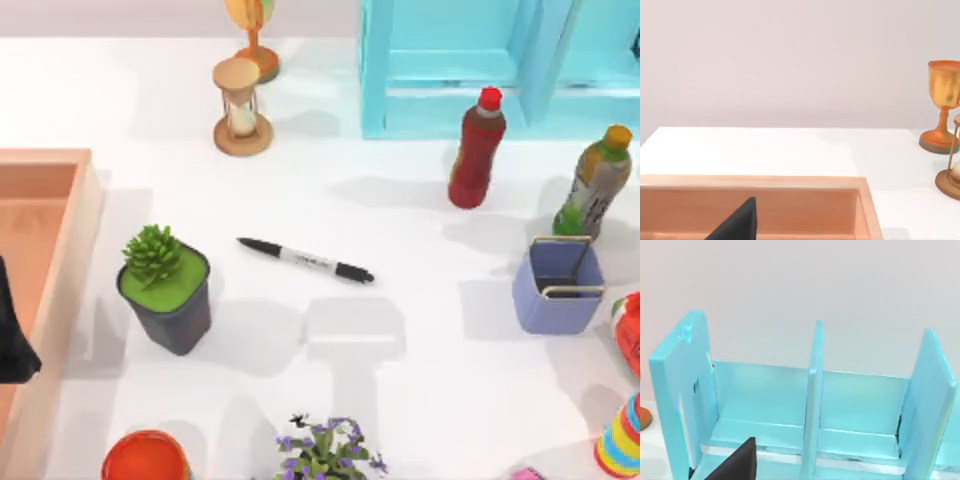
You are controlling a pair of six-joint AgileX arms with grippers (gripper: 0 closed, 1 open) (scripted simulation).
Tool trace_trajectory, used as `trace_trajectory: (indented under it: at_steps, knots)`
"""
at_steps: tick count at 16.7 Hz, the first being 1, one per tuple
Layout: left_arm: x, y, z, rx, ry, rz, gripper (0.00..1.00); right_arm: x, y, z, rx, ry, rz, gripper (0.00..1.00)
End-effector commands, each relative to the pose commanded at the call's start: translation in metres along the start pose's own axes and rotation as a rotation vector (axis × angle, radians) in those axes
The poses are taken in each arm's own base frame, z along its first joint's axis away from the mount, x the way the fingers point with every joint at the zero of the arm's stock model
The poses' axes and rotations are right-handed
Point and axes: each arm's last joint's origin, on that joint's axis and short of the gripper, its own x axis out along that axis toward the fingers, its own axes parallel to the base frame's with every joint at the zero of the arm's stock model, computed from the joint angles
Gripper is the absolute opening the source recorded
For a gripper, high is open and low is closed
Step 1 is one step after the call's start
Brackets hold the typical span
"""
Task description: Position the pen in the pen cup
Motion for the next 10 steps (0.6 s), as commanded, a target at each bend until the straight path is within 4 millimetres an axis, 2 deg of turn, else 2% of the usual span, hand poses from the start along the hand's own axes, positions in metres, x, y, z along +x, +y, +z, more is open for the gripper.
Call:
trace_trajectory:
  at_steps: [3, 5, 7, 10]
  knots:
    - [0.0, 0.0, 0.0, 0.0, 0.0, 0.0, 1.0, 0.047, 0.02, 0.038, -0.082, 0.16, 0.057, 1.0]
    - [0.0, 0.0, 0.0, 0.0, 0.0, 0.0, 1.0, 0.088, 0.042, 0.05, -0.16, 0.288, 0.109, 1.0]
    - [0.0, 0.0, 0.0, 0.0, 0.0, 0.0, 1.0, 0.132, 0.073, 0.05, -0.256, 0.425, 0.172, 1.0]
    - [0.0, 0.0, 0.0, 0.0, 0.0, 0.0, 1.0, 0.194, 0.131, 0.028, -0.425, 0.628, 0.283, 1.0]
